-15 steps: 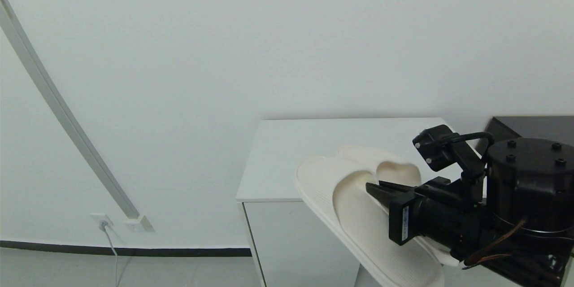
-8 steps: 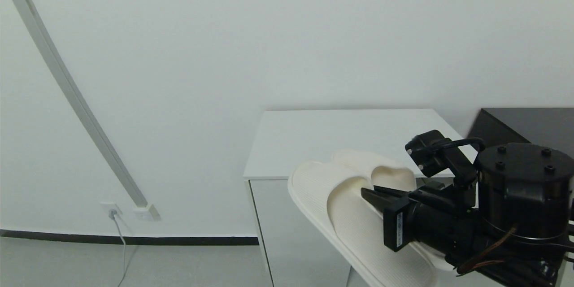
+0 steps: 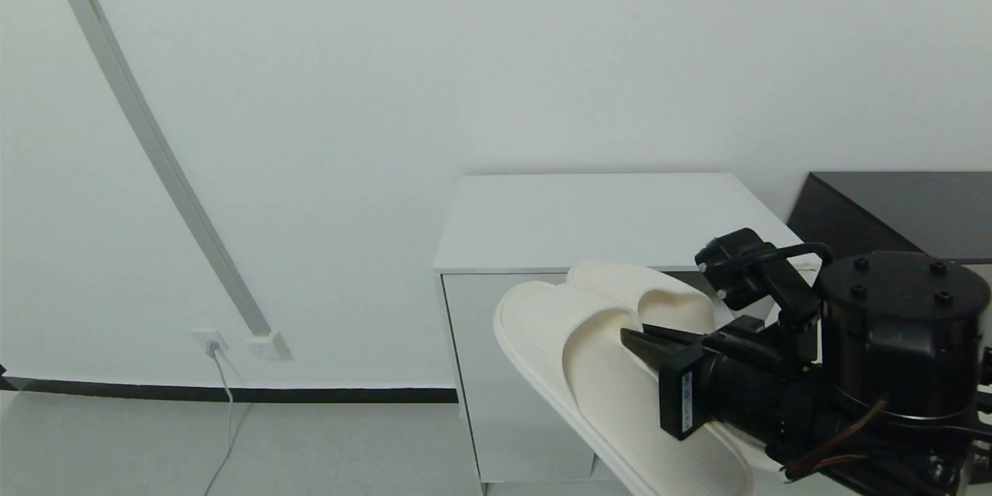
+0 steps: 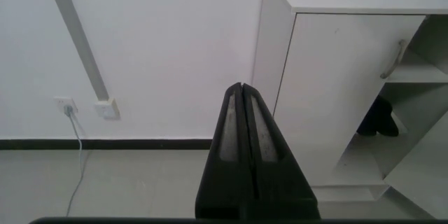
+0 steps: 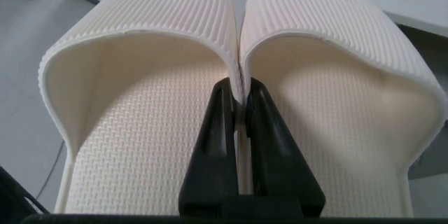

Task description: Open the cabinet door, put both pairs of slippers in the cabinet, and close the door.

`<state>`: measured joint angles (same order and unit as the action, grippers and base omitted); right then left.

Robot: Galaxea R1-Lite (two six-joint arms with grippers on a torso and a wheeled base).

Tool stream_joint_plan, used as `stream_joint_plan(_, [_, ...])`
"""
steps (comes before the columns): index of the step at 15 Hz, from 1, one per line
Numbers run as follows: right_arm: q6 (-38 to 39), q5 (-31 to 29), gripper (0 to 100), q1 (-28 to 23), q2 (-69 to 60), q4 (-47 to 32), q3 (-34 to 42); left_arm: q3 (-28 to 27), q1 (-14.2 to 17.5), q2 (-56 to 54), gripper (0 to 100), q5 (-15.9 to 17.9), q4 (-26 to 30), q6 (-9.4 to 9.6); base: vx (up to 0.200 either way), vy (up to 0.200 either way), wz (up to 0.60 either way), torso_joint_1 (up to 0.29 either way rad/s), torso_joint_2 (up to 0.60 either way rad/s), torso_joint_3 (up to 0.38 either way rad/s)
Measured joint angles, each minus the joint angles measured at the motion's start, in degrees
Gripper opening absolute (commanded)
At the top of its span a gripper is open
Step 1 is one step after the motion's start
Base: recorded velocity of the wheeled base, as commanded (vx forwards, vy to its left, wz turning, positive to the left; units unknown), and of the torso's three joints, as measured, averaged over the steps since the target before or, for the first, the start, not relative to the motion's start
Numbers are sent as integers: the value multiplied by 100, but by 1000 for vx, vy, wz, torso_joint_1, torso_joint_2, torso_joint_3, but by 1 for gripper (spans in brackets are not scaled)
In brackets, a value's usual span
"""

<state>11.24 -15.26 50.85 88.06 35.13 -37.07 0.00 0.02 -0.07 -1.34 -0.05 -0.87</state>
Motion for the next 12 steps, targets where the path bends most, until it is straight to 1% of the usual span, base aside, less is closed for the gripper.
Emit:
stream_joint_plan(5, [-7, 0, 0, 2, 55, 26, 83, 0, 2, 0, 0, 1, -2, 7, 0, 0, 0, 0, 0, 0])
stream_joint_plan(8, [-5, 7, 0, 2, 85, 222, 89, 0, 2, 0, 0, -2, -2, 9, 0, 0, 0, 0, 0, 0])
stream_joint_plan(12, [-13, 0, 0, 6, 123, 343, 160, 0, 0, 0, 0, -2, -2, 18, 0, -200, 0, 4, 4, 4])
